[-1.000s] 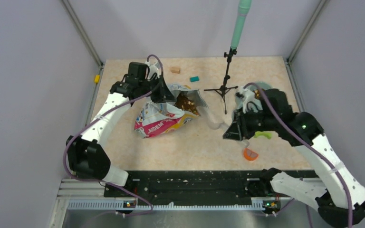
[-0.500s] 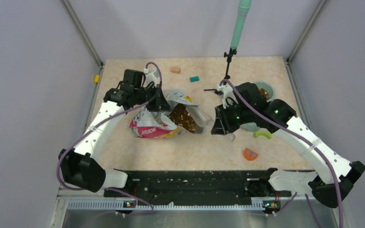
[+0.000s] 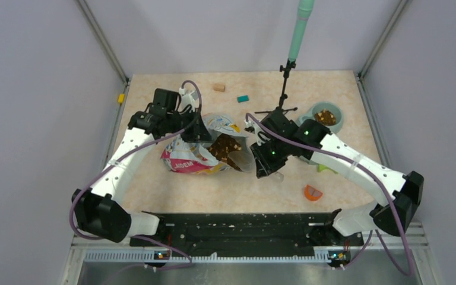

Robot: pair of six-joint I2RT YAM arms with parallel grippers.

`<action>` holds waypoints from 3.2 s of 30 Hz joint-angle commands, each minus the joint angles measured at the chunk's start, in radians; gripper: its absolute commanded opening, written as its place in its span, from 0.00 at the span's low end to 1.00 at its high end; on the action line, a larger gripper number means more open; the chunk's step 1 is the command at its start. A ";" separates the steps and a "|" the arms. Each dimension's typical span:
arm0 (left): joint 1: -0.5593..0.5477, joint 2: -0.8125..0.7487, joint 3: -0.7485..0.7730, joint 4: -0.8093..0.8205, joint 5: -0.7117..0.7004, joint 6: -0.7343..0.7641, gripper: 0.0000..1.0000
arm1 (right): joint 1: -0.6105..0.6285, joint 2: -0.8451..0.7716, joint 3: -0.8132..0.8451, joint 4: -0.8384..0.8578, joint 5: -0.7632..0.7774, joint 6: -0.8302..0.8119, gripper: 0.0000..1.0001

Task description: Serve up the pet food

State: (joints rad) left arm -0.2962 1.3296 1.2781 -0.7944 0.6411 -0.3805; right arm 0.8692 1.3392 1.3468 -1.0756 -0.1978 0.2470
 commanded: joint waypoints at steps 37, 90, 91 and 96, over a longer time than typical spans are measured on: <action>-0.037 -0.167 -0.051 0.098 -0.053 -0.084 0.00 | 0.100 0.120 -0.417 1.039 0.263 -0.110 0.00; -0.035 0.014 -0.017 0.358 -0.014 -0.188 0.00 | 0.138 -0.459 -0.411 0.438 0.439 -0.032 0.00; -0.035 0.014 -0.019 0.358 -0.012 -0.185 0.00 | 0.137 -0.461 -0.406 0.428 0.453 -0.022 0.00; -0.035 0.011 -0.024 0.345 -0.023 -0.164 0.00 | 0.137 -0.461 -0.373 0.367 0.532 0.028 0.00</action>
State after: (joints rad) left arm -0.3294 1.3468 1.2118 -0.5659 0.5869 -0.5598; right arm 0.9932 0.8978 0.8982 -0.6708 0.2420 0.2138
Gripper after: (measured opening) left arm 0.011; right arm 0.291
